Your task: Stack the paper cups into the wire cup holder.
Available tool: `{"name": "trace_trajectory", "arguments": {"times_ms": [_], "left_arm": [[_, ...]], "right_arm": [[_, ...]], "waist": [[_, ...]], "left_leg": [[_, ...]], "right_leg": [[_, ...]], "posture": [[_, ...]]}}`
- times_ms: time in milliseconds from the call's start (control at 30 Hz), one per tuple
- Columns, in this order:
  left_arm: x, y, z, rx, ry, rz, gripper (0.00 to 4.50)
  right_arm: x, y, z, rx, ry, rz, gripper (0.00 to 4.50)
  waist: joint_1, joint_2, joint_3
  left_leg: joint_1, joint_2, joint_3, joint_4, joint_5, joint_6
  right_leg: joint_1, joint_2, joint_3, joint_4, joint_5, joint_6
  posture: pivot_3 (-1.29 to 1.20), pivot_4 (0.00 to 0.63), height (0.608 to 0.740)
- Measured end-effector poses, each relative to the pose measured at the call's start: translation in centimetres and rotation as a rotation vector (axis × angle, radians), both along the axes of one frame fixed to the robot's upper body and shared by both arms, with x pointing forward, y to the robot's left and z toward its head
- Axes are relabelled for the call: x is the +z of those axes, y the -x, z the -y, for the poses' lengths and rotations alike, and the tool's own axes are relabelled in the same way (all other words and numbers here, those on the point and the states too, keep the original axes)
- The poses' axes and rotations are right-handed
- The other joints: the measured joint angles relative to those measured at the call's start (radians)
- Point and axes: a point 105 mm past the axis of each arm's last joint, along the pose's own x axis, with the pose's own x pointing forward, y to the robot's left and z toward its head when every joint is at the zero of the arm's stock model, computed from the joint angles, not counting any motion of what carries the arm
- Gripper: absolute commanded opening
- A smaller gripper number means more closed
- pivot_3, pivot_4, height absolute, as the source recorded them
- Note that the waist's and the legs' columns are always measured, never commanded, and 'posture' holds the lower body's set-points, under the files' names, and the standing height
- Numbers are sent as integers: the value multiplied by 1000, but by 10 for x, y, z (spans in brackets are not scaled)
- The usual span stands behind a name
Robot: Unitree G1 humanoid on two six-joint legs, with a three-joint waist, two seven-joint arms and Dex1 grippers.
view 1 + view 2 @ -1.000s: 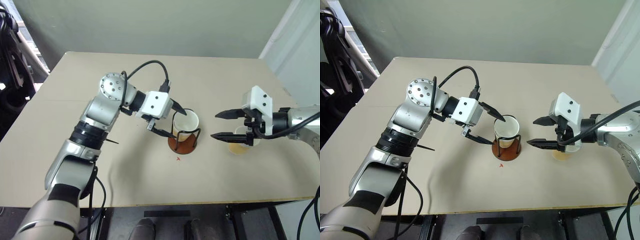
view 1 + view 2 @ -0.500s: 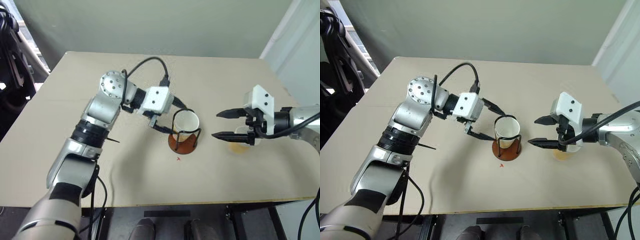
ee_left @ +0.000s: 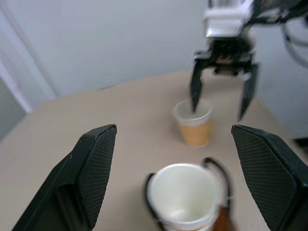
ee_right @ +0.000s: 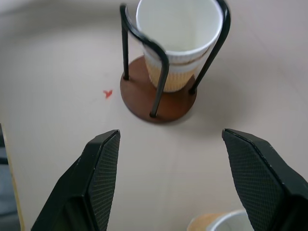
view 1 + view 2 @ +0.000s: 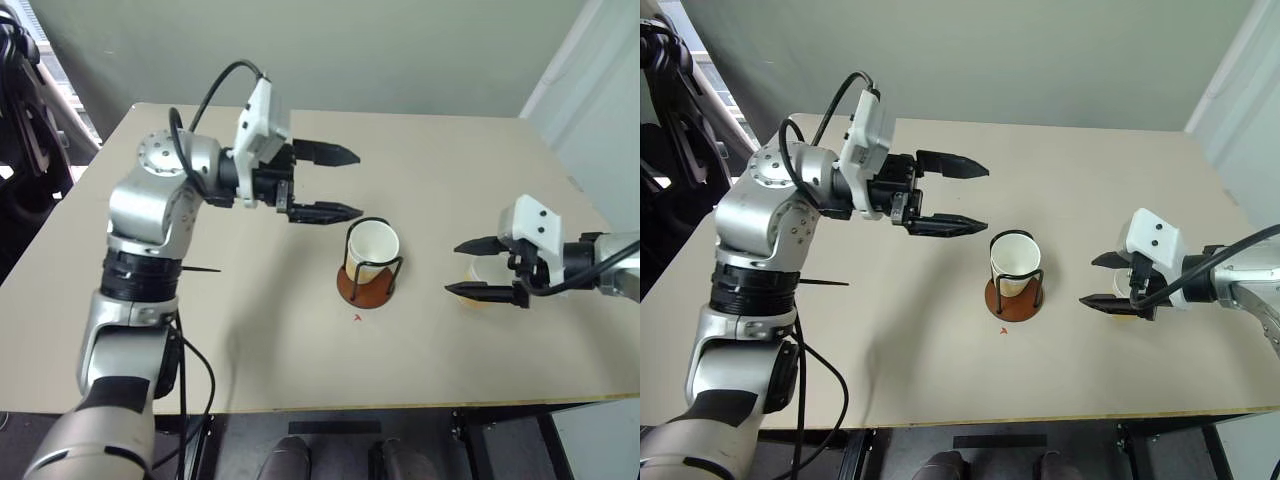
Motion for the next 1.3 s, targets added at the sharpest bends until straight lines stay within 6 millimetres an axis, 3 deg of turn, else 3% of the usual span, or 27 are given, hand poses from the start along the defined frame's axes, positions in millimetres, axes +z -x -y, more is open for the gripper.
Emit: {"name": "trace_trajectory", "arguments": {"times_ms": [233, 400, 567, 767, 967, 1100, 1300], "left_arm": [[-13, 14, -14, -34, -83, -44, 4074], [-12, 16, -17, -40, -96, -47, 4074], [-11, 20, -16, -61, -92, -51, 4074], [-1, 35, -15, -126, -57, -71, 4074], [-14, 39, -28, -104, -163, -71, 4074], [-16, 37, -29, -92, -192, -51, 4115], [-17, 35, -31, -70, -219, -21, 4115]], "right_arm": [[-7, -2, 11, -21, 72, 22, 3409], [-23, -5, 25, -43, 154, 6, 3409], [-26, -9, 35, -64, 182, 15, 3409], [-36, -15, 48, -85, 228, -5, 3409], [-39, -19, 55, -92, 257, -13, 3409], [-45, -21, 52, -76, 261, -31, 2474], [-48, -22, 48, -56, 260, -45, 231]], "waist": [[2, 0, 0], [4, 0, 0], [3, 0, 0], [3, 0, 0], [3, 0, 0], [3, 0, 0], [2, 0, 0]], "left_leg": [[1, 0, 0, 2, 0, 0], [1, 0, -1, 4, 0, 1], [1, 0, 0, 4, 0, 1], [1, 0, 0, 4, 0, 1], [2, 0, -1, 4, 0, 1], [2, 0, -1, 4, 0, 1], [2, 0, -1, 4, 0, 1]], "right_leg": [[0, 0, 1, -1, 0, 0], [1, 0, 1, -1, 0, 0], [1, 0, 1, 0, 0, 0], [1, 0, 1, 0, 0, 0], [1, 0, 1, 0, 0, 0], [1, 0, 1, -1, 0, 0], [1, 0, 1, -1, 0, 0]], "posture": [[0, 150, 740], [0, 150, 740], [0, 150, 740], [0, 150, 740], [0, 150, 740], [0, 150, 740], [0, 150, 740]]}}
